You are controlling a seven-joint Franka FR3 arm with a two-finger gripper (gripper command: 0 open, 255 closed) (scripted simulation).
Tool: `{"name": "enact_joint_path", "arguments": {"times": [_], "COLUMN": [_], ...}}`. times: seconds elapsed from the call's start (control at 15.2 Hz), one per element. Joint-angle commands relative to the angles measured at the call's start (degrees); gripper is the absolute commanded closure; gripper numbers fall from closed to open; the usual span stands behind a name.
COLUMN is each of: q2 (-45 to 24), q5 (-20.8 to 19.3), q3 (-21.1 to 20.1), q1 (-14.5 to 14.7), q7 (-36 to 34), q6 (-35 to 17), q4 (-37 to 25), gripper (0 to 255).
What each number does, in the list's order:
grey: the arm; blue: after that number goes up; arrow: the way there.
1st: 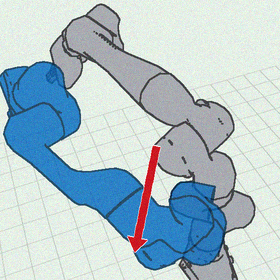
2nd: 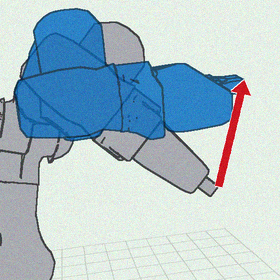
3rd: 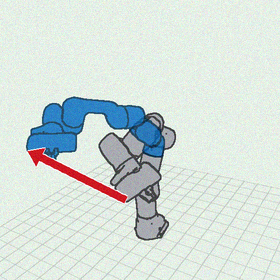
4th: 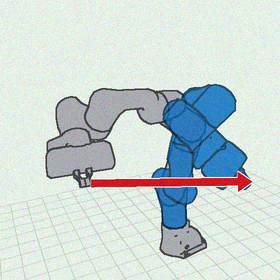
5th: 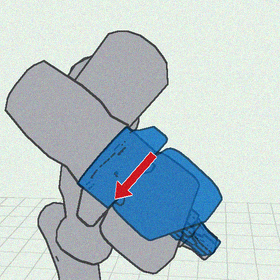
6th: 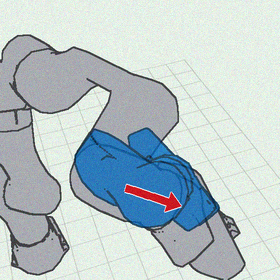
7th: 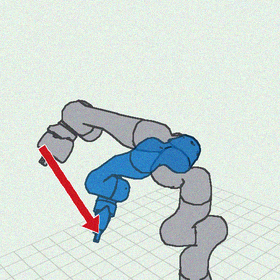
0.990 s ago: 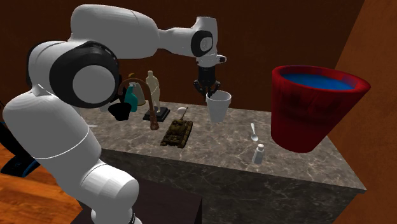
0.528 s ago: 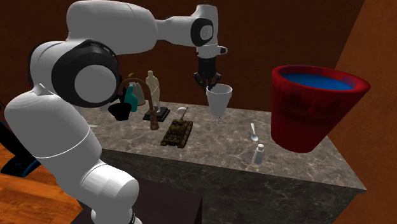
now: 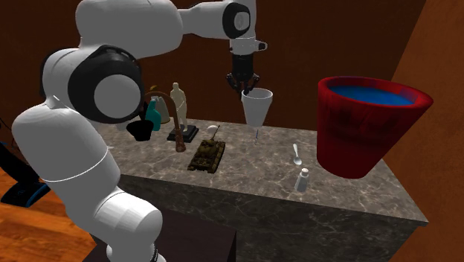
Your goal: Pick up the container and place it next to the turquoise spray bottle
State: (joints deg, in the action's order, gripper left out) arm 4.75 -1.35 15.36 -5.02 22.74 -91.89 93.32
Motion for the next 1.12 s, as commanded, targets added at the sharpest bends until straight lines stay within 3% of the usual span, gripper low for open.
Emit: {"name": "enact_joint_path", "arguments": {"times": [0.0,0.26,1.06], "q2": [-0.3,-1.3,1.4], "q5": [0.1,0.4,-0.3], "q3": [0.0,0.1,-9.6], "q1": [0.0,0.0,7.6], "q7": [0.0,0.2,-17.1], "q6": [1.6,4.5,4.3], "q4": [-1.9,-5.8,-2.6], "gripper": [255,255,255]}}
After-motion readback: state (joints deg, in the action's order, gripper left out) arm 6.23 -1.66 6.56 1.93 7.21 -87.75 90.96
